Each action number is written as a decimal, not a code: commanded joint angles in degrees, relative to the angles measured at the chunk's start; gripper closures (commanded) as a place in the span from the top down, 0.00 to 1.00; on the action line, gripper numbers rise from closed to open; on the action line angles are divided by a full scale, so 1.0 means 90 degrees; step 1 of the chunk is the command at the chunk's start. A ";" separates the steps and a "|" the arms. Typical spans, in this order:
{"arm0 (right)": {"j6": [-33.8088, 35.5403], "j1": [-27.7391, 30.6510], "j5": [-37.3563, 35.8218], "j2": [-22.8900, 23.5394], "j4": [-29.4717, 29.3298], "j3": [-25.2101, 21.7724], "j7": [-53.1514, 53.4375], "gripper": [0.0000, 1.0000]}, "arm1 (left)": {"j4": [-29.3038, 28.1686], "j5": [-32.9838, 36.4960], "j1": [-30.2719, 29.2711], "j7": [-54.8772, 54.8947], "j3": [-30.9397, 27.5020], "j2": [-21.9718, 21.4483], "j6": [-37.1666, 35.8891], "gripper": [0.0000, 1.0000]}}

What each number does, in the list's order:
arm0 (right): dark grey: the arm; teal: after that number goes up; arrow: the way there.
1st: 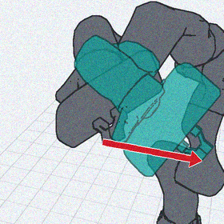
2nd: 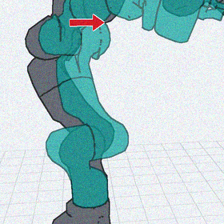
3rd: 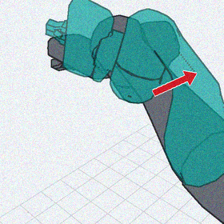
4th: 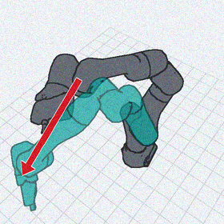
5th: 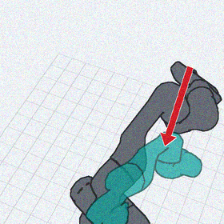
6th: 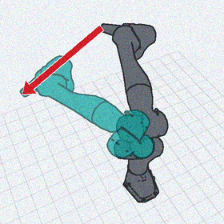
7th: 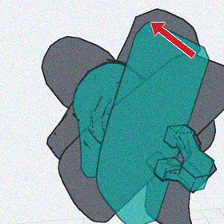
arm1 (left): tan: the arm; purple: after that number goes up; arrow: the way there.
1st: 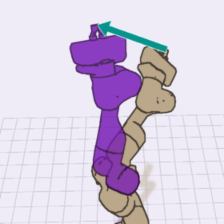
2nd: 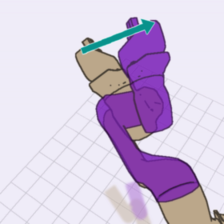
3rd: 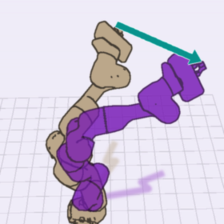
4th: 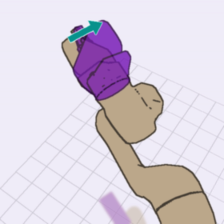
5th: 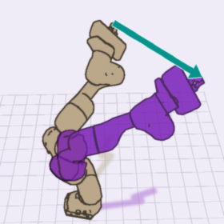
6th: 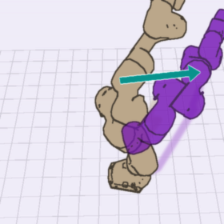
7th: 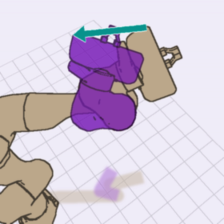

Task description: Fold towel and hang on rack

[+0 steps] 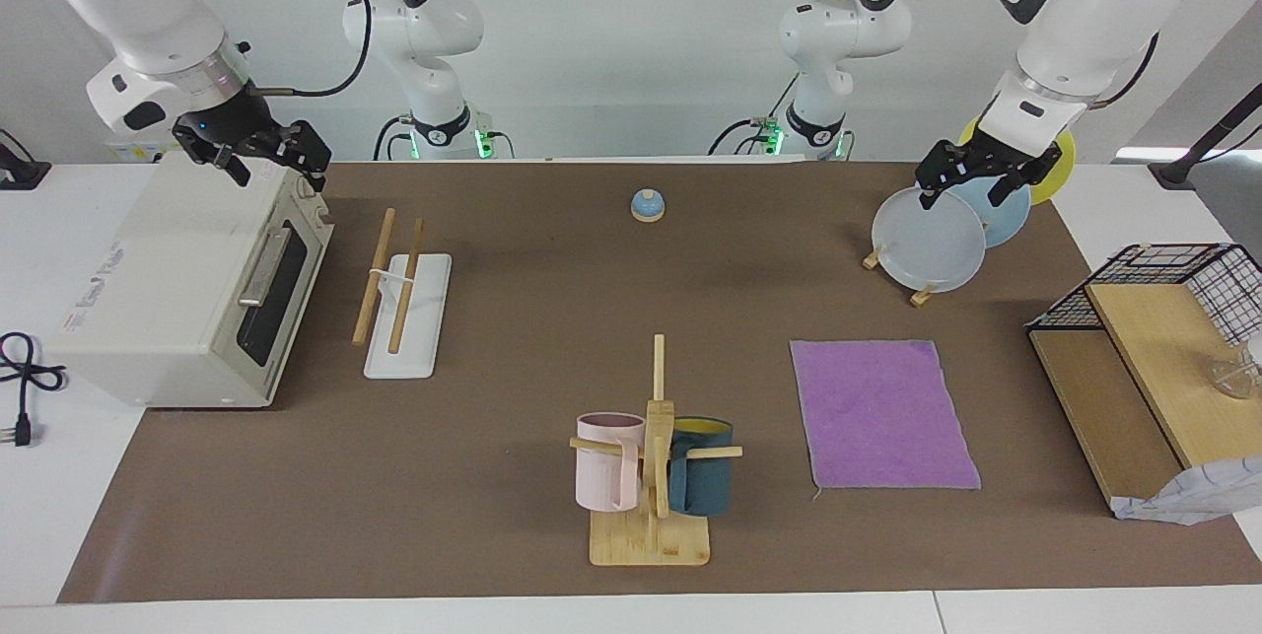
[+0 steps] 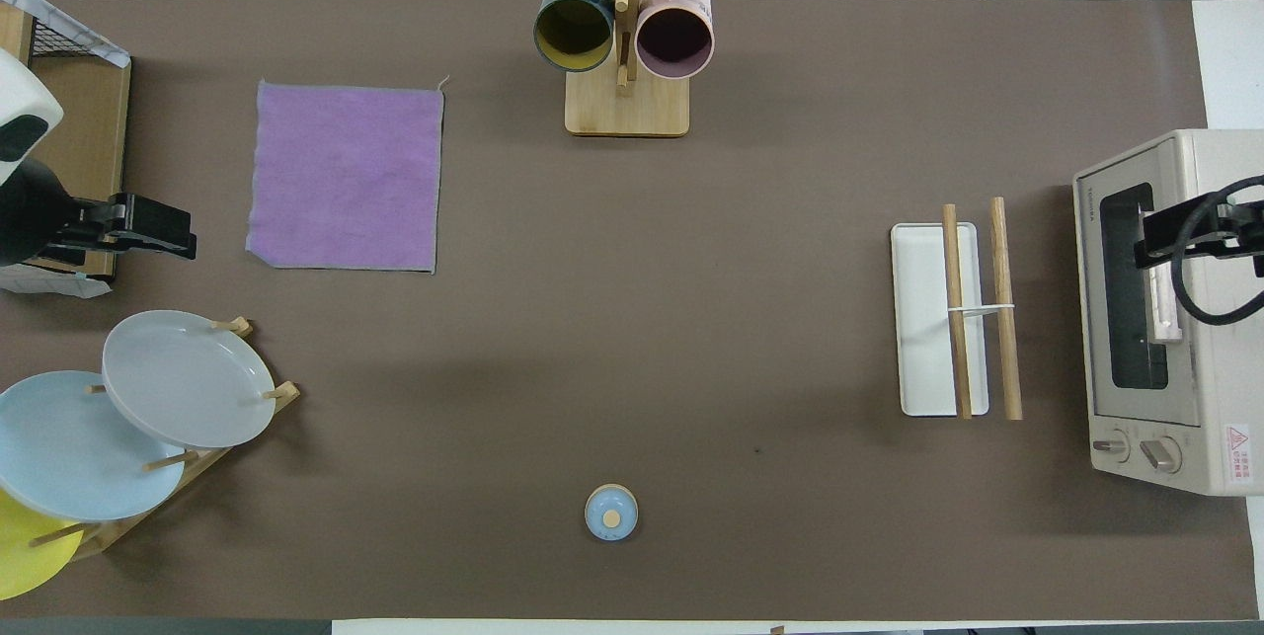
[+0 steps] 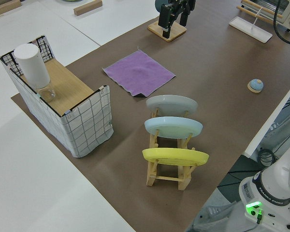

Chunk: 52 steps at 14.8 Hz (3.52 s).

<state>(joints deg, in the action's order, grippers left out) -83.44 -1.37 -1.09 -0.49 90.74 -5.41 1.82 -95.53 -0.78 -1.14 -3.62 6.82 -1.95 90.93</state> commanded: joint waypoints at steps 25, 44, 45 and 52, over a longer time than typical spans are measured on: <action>-0.2604 -0.1205 0.2386 0.0015 0.1996 0.0084 0.1721 1.00 | -0.2432 -0.1172 -0.0908 0.0002 -0.0054 0.1818 0.4788 0.92; -0.3991 -0.1947 0.3890 0.0074 0.2759 0.0084 0.2981 1.00 | -0.2286 -0.1134 -0.1016 0.0080 -0.0054 0.2131 0.4759 0.25; -0.3991 -0.1947 0.3880 0.0074 0.2759 0.0084 0.2971 1.00 | -0.2286 -0.1134 -0.1016 0.0080 -0.0054 0.2131 0.4759 0.14; -0.4011 -0.1947 0.3890 0.0074 0.2759 0.0084 0.2981 1.00 | -0.2199 -0.1125 -0.0987 0.0080 -0.0054 0.2131 0.4691 0.00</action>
<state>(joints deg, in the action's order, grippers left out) -118.14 -18.68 32.65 0.68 114.63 -4.69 27.95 -117.03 -10.43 -9.95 -3.61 6.23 16.44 133.83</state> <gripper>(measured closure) 0.000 0.982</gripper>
